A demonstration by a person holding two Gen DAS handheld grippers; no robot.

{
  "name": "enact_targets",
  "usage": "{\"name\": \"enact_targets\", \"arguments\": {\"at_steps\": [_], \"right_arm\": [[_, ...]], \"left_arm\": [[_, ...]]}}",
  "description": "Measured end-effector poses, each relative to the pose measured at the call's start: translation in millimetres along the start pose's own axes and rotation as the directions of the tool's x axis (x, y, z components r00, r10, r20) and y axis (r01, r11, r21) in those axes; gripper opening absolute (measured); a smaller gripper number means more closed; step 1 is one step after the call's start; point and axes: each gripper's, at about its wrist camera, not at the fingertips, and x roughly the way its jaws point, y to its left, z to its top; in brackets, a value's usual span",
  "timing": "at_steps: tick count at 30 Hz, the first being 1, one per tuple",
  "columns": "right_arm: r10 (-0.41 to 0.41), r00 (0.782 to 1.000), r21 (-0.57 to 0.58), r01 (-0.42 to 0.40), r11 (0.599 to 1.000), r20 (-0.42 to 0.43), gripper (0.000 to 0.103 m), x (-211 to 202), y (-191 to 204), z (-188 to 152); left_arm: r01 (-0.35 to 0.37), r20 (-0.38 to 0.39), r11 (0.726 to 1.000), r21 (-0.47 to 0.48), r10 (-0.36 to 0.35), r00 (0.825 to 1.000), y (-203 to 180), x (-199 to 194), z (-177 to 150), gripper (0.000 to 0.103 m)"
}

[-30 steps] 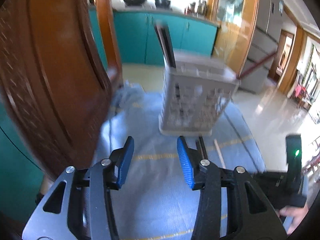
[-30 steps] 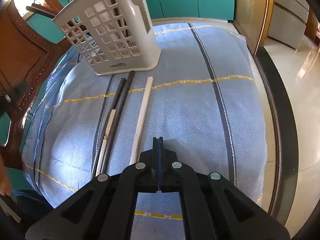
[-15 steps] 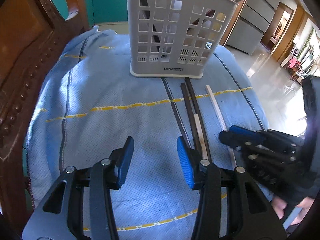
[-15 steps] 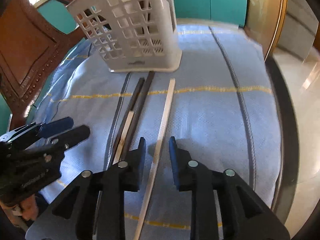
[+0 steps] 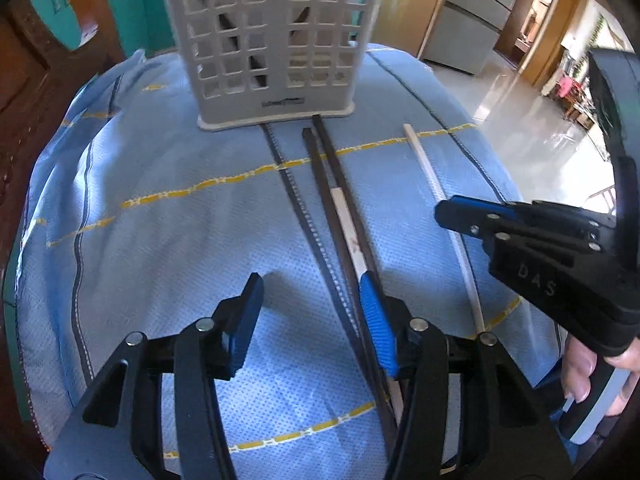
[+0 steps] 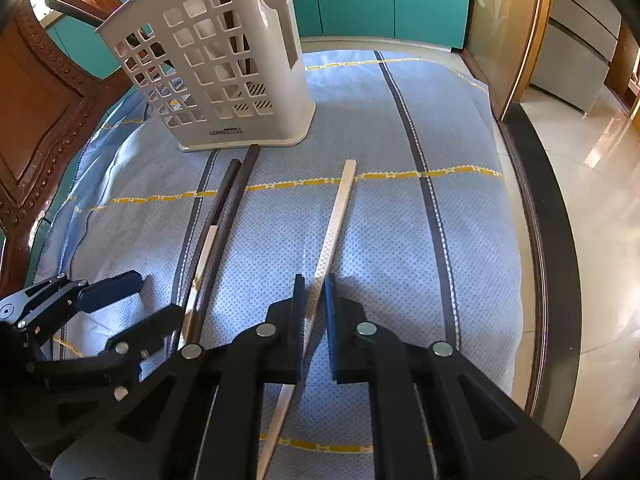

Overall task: Organize utensils
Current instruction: 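Move left tool to a dark brown chopstick while right tool reaches a light wooden chopstick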

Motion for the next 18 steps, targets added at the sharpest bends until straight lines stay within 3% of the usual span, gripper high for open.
{"name": "enact_targets", "arguments": {"at_steps": [5, 7, 8, 12, 16, 18], "right_arm": [[-0.009, 1.000, -0.006, 0.009, 1.000, -0.002, 0.010, -0.1, 1.2, 0.0], [-0.016, 1.000, -0.010, 0.016, 1.000, 0.000, 0.011, -0.3, 1.8, -0.2], [-0.018, 1.000, -0.011, 0.018, 1.000, 0.001, 0.011, -0.4, 1.7, 0.0], [-0.015, 1.000, 0.008, 0.015, 1.000, 0.007, 0.011, -1.1, -1.0, 1.7], [-0.014, 1.000, 0.011, 0.014, 1.000, 0.008, 0.011, -1.7, -1.8, 2.2], [-0.014, 1.000, 0.013, 0.014, 1.000, 0.007, 0.011, -1.9, -2.2, 2.7]], "left_arm": [[-0.023, -0.009, 1.000, 0.011, 0.024, 1.000, 5.3, -4.8, 0.5, 0.053], [-0.130, -0.017, 0.991, 0.037, 0.131, 0.991, 8.5, -2.8, 0.1, 0.050], [-0.133, -0.007, 0.991, 0.025, 0.134, 0.991, 12.0, -3.6, 0.4, 0.049], [0.026, 0.008, 0.999, -0.044, -0.025, 1.000, 17.5, -12.2, 4.4, 0.046], [0.035, -0.009, 0.999, 0.014, -0.035, 0.999, 0.9, -6.3, 1.8, 0.046], [0.014, 0.001, 1.000, 0.026, -0.014, 1.000, -3.4, -3.0, 1.2, 0.053]]}}
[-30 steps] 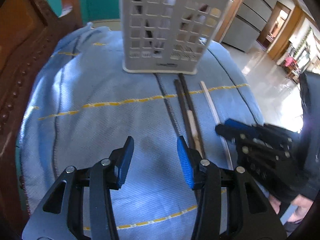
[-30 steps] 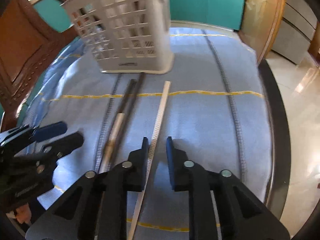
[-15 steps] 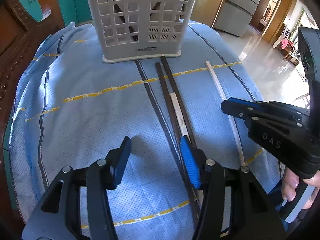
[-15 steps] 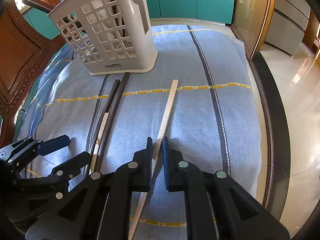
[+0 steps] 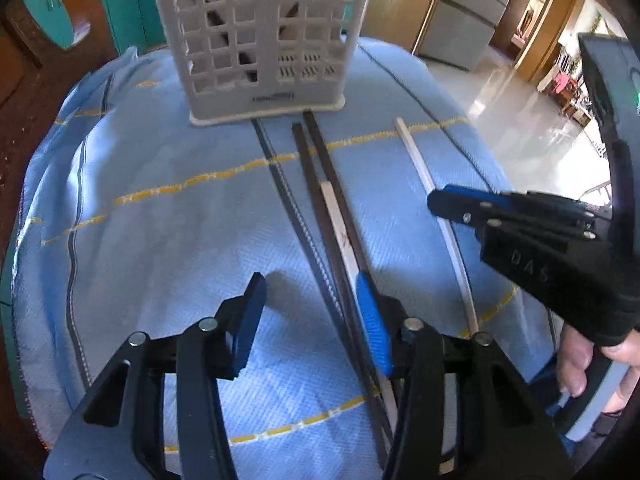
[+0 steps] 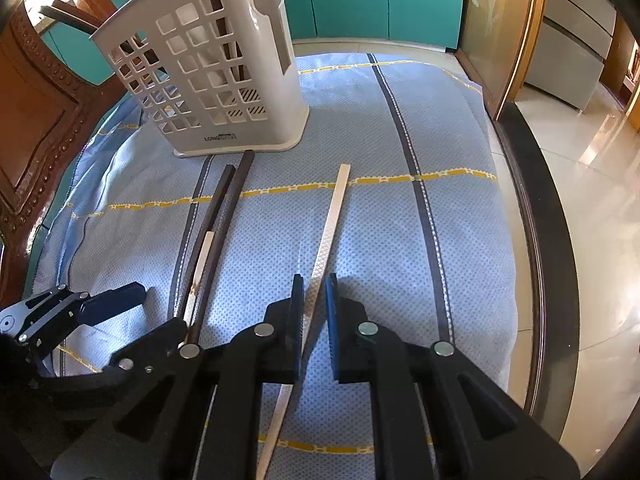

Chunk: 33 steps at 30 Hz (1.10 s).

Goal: Organize utensils

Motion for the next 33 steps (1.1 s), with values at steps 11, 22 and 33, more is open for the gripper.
{"name": "enact_targets", "arguments": {"at_steps": [11, 22, 33], "right_arm": [[-0.017, 1.000, -0.002, 0.017, 1.000, -0.001, 0.011, 2.2, 2.8, -0.4], [-0.049, 0.998, -0.096, 0.052, 0.994, 0.029, 0.008, 4.3, 15.3, -3.6], [-0.019, 1.000, -0.014, 0.019, 1.000, 0.007, 0.006, 3.5, 1.7, 0.3]], "left_arm": [[-0.130, -0.001, 0.992, -0.002, 0.130, 0.992, 0.4, 2.2, -5.3, 0.038], [-0.076, 0.061, 0.994, -0.074, 0.081, 0.995, 26.5, -19.2, 6.1, 0.039], [-0.048, 0.112, 0.984, -0.173, 0.068, 0.991, 36.3, -10.2, 43.1, 0.040]]}}
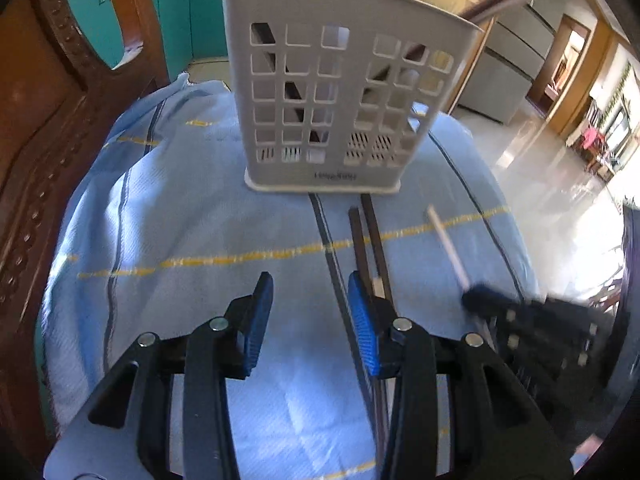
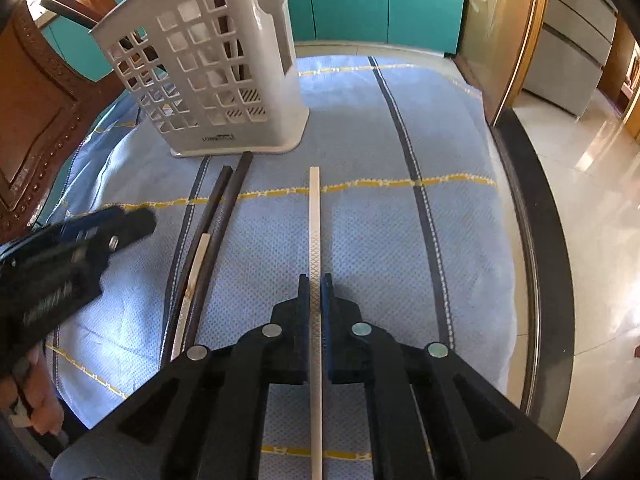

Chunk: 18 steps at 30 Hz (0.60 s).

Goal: Organize utensils

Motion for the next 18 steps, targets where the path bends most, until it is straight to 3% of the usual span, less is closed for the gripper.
{"name": "enact_targets", "arguments": {"at_steps": [6, 18], "right_arm": [[0.020, 1.000, 0.042, -0.019, 0.999, -0.006, 0.010, -1.5, -4.1, 4.0], [0.005, 1.000, 0.052, -0.005, 0.999, 0.001, 0.013, -3.2, -6.6, 5.6]], "left_arm": [[0.046, -0.012, 0.998, -0.043, -0.047, 0.999, -4.8, 26.2, 12.8, 0.039], [-0.026, -0.054, 1.000, 0.000, 0.026, 0.998, -25.2, 41.3, 13.1, 0.044]]}}
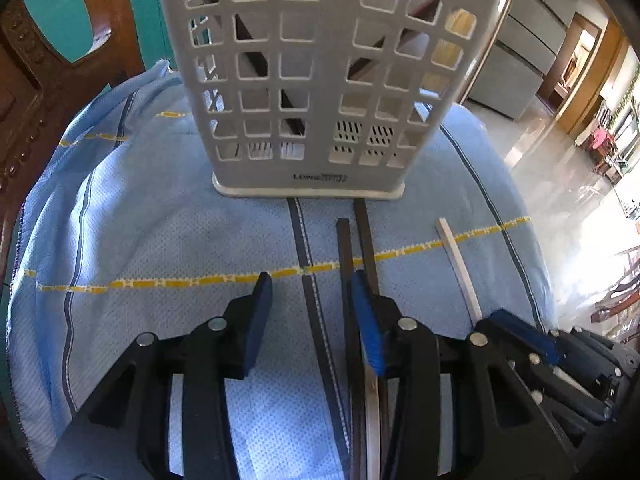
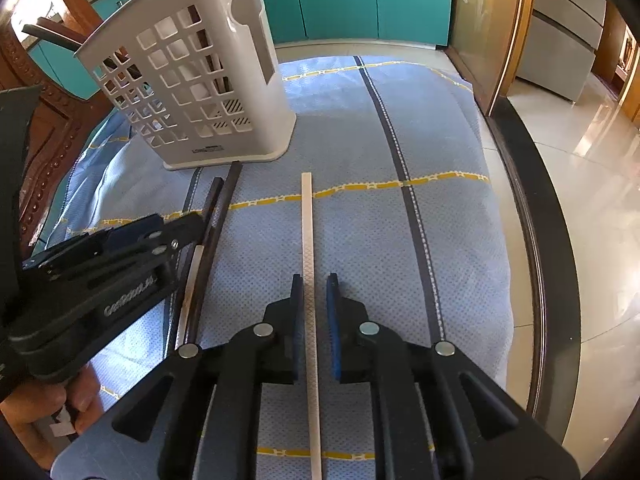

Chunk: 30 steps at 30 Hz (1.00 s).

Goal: Organize utensils

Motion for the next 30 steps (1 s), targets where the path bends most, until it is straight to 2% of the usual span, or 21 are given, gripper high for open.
{"name": "enact_targets", "arguments": {"at_steps": [2, 6, 13, 14, 17, 19, 23, 26, 30], "right_arm": [[-0.002, 1.000, 0.003, 0.002, 1.000, 0.000, 0.013, -0.4, -1.5, 0.2], [-0.011, 1.000, 0.007, 0.011, 1.000, 0.007, 0.013, -3.0, -2.6, 0.5], [-0.037, 0.999, 0.014, 0.037, 0.999, 0.017, 0.014, -6.6, -6.9, 0.0], [-0.044, 0.999, 0.014, 0.043, 0.999, 0.017, 0.014, -6.9, -7.9, -0.2], [-0.040, 0.999, 0.017, 0.040, 0.999, 0.016, 0.014, -6.6, -9.3, -0.4], [-0.033, 0.999, 0.018, 0.033, 0.999, 0.016, 0.014, -6.8, -9.4, -0.3], [-0.012, 1.000, 0.004, 0.012, 1.000, 0.023, 0.014, -8.3, -4.9, 0.4], [-0.004, 1.000, -0.027, 0.005, 1.000, 0.018, 0.024, -7.9, 3.1, -0.5], [-0.039, 0.999, -0.066, 0.039, 0.997, 0.004, 0.025, -1.4, 13.9, -1.1]], "left_arm": [[-0.006, -0.010, 1.000, -0.001, 0.006, 1.000, 1.6, -0.1, -1.3, 0.045], [0.035, 0.008, 0.999, -0.020, -0.035, 0.999, 9.7, -0.5, -5.3, 0.044], [-0.068, 0.024, 0.994, 0.086, 0.066, 0.998, -12.5, -0.8, -12.8, 0.046], [-0.065, 0.020, 0.995, 0.081, 0.064, 0.998, -12.5, -1.8, -13.4, 0.043], [-0.065, 0.013, 0.992, 0.105, 0.064, 0.998, -12.6, -6.5, -15.7, 0.020], [-0.063, 0.013, 0.989, 0.137, 0.062, 0.998, -11.2, -10.7, -19.1, 0.013], [-0.061, 0.001, 0.982, 0.181, 0.062, 0.998, -3.9, -19.6, -30.6, 0.010], [-0.054, -0.013, 0.974, 0.220, 0.059, 0.998, 11.8, -31.7, -50.1, 0.008], [-0.058, -0.022, 0.972, 0.229, 0.065, 0.998, 25.1, -39.3, -59.5, 0.008]]}}
